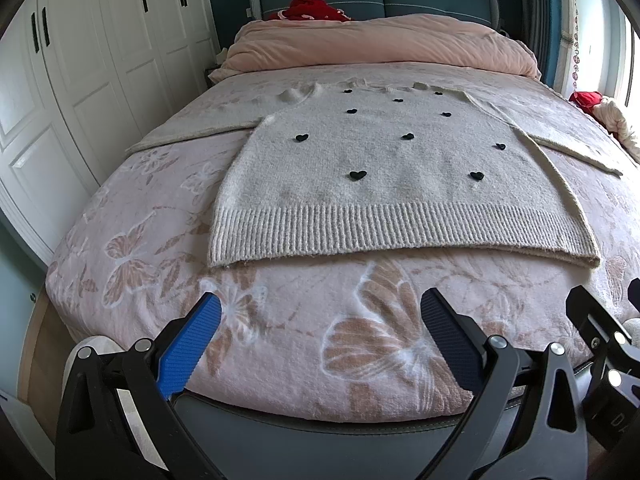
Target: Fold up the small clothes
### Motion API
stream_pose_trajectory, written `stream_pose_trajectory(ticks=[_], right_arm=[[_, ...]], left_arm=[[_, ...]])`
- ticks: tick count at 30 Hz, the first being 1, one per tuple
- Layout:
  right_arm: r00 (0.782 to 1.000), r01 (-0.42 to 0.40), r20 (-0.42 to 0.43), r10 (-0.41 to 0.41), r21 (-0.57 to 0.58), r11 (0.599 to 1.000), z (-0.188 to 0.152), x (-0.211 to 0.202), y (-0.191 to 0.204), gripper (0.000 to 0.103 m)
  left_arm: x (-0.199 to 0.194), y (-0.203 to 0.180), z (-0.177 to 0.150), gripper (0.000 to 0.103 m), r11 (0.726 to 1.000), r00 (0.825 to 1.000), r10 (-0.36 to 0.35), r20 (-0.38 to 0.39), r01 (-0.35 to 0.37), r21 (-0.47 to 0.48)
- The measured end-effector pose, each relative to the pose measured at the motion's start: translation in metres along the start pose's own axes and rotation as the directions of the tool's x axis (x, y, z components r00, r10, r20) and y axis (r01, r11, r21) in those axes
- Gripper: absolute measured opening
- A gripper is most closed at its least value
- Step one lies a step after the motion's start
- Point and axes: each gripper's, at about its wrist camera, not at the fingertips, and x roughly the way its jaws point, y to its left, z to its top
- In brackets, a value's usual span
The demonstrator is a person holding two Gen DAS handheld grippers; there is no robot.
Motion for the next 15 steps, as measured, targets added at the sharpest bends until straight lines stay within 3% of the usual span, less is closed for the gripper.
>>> stream_pose_trajectory(ticks=[15], right_arm=[[1.000, -0.004, -0.012, 0.004, 0.004, 1.000, 0.0009, 0.0039, 0.0022, 0.098]], left_arm=[[0.0012, 0.0000, -0.0001, 0.098, 1.000, 1.000, 0.010, 0.009, -0.010, 0.017]])
